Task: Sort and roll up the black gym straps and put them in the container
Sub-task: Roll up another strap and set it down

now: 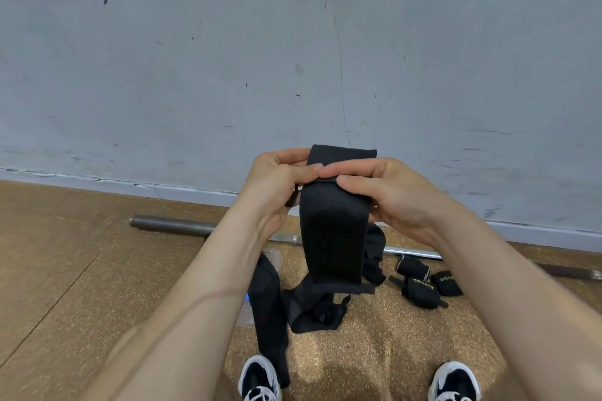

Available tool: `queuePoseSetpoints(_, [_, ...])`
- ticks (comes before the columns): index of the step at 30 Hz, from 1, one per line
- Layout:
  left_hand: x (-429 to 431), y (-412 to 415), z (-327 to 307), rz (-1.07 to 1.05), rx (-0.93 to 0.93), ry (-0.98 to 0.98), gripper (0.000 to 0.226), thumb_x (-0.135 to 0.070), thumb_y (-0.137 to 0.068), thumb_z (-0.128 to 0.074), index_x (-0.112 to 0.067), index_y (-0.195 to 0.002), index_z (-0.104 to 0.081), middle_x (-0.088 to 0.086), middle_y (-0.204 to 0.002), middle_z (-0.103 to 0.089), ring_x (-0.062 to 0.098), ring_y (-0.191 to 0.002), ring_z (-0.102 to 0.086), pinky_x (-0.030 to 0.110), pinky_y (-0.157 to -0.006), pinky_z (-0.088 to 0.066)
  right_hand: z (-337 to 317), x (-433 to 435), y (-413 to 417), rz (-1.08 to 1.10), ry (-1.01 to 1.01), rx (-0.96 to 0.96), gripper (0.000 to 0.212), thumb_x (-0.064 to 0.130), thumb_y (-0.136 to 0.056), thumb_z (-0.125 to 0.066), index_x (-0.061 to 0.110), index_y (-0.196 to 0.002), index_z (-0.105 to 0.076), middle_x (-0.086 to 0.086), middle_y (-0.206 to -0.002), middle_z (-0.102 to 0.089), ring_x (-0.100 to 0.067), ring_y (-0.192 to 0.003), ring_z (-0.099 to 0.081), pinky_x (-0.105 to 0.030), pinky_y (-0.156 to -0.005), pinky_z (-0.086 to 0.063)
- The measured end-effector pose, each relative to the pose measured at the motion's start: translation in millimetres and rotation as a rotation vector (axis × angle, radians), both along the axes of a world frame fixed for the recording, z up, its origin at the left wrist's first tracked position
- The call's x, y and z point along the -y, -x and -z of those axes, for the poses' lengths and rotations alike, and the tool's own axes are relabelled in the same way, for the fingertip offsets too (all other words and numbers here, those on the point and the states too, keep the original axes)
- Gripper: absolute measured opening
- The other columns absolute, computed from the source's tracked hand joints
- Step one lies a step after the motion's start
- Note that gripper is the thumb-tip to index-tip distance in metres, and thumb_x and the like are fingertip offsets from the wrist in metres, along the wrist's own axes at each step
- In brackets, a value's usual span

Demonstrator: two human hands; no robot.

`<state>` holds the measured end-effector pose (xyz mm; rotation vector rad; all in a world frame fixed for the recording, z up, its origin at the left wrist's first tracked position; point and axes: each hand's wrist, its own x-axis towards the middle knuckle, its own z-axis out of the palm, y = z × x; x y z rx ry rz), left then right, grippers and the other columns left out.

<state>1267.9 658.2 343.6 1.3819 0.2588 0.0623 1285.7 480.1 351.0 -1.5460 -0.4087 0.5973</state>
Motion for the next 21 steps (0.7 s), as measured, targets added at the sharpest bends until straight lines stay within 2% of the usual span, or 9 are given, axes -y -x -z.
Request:
queuePoseSetpoints(3, [0, 1, 0, 0.073, -0.036, 0.004, 0.028, -0.015, -0.093, -0.064, -0.007, -0.12, -0.067, 0.006, -0.104, -0.073, 0.02, -0.096, -0.069, 0.035, -0.081, -0.056, 3, -5, 0, 0.098, -0.007, 0.102, 0.028, 0.007, -0.099, -0.056, 0.026, -0.106, -0.075, 0.0, -0.099, -0.076, -0.01, -0.082, -0.069, -0.022, -0.062, -0.055])
queuePoseSetpoints(6, [-4, 6, 2, 0.279, -0.07, -0.119, 0.046, -0.034, -0.085, -0.071, -0.016, -0.126, -0.061, 0.001, -0.11, -0.073, 0.015, -0.1, -0.07, 0.033, -0.087, -0.055, -4, -4, -6, 0.32, -0.297, -0.05, 0.029, -0.002, -0.098, -0.052, 0.016, -0.104, -0.073, 0.003, -0.086, -0.076, -0.006, -0.066, -0.068, -0.018, -0.053, -0.053])
queuePoseSetpoints(8, [-6, 12, 8, 0.477, -0.156, -0.229, 0.06, -0.024, -0.08, -0.08, -0.016, -0.133, -0.054, 0.004, -0.119, -0.071, 0.02, -0.111, -0.068, 0.037, -0.099, -0.051, -7, 5, -15, 0.455, -0.419, -0.118, 0.03, -0.003, -0.098, -0.051, 0.016, -0.103, -0.073, 0.002, -0.088, -0.075, -0.008, -0.06, -0.063, -0.018, -0.047, -0.048])
queuePoseSetpoints(9, [-6, 15, 12, 0.565, -0.183, -0.298, 0.057, -0.015, -0.081, -0.079, -0.013, -0.133, -0.055, 0.005, -0.121, -0.071, 0.021, -0.114, -0.067, 0.038, -0.101, -0.049, -7, 9, -21, 0.51, -0.431, -0.123, 0.031, -0.003, -0.097, -0.051, 0.017, -0.103, -0.074, 0.001, -0.091, -0.073, -0.009, -0.058, -0.056, -0.017, -0.042, -0.041])
queuePoseSetpoints(11, [-8, 19, 17, 0.621, -0.192, -0.376, 0.04, -0.001, -0.086, -0.072, -0.007, -0.125, -0.063, 0.008, -0.118, -0.072, 0.024, -0.111, -0.068, 0.038, -0.097, -0.052, -2, 16, -31, 0.62, -0.372, -0.096, 0.032, -0.001, -0.097, -0.053, 0.021, -0.1, -0.076, -0.001, -0.095, -0.071, -0.013, -0.062, -0.045, -0.018, -0.04, -0.028])
queuePoseSetpoints(13, [-11, 24, 14, 0.552, -0.205, -0.347, 0.03, -0.002, -0.089, -0.068, -0.008, -0.118, -0.066, 0.009, -0.11, -0.074, 0.025, -0.101, -0.072, 0.035, -0.085, -0.058, 2, 21, -36, 0.707, -0.25, -0.035, 0.032, 0.0, -0.097, -0.053, 0.022, -0.098, -0.077, -0.001, -0.091, -0.069, -0.014, -0.063, -0.04, -0.02, -0.039, -0.025])
queuePoseSetpoints(17, [-29, 26, 11, 0.354, -0.192, -0.333, 0.038, -0.006, -0.088, -0.07, -0.02, -0.12, -0.055, 0.009, -0.086, -0.075, 0.025, -0.072, -0.071, 0.03, -0.06, -0.056, 6, 29, -46, 0.76, -0.091, 0.007, 0.032, -0.003, -0.097, -0.049, 0.017, -0.102, -0.074, -0.003, -0.086, -0.062, -0.009, -0.044, -0.034, -0.02, -0.036, -0.021])
queuePoseSetpoints(19, [-37, 28, 10, 0.375, -0.13, -0.288, 0.04, -0.004, -0.087, -0.071, -0.026, -0.112, -0.051, 0.013, -0.09, -0.072, 0.029, -0.076, -0.064, 0.034, -0.068, -0.049, 7, 34, -50, 0.777, -0.039, -0.017, 0.033, -0.005, -0.097, -0.046, 0.015, -0.099, -0.073, -0.004, -0.086, -0.059, -0.01, -0.048, -0.036, -0.019, -0.036, -0.021])
queuePoseSetpoints(21, [-42, 31, 10, 0.463, -0.055, -0.259, 0.03, -0.01, -0.081, -0.074, -0.025, -0.1, -0.058, 0.015, -0.097, -0.069, 0.031, -0.085, -0.06, 0.039, -0.073, -0.044, 10, 37, -53, 0.785, -0.021, -0.048, 0.035, -0.006, -0.097, -0.044, 0.014, -0.098, -0.073, -0.005, -0.088, -0.057, -0.014, -0.058, -0.037, -0.018, -0.035, -0.023])
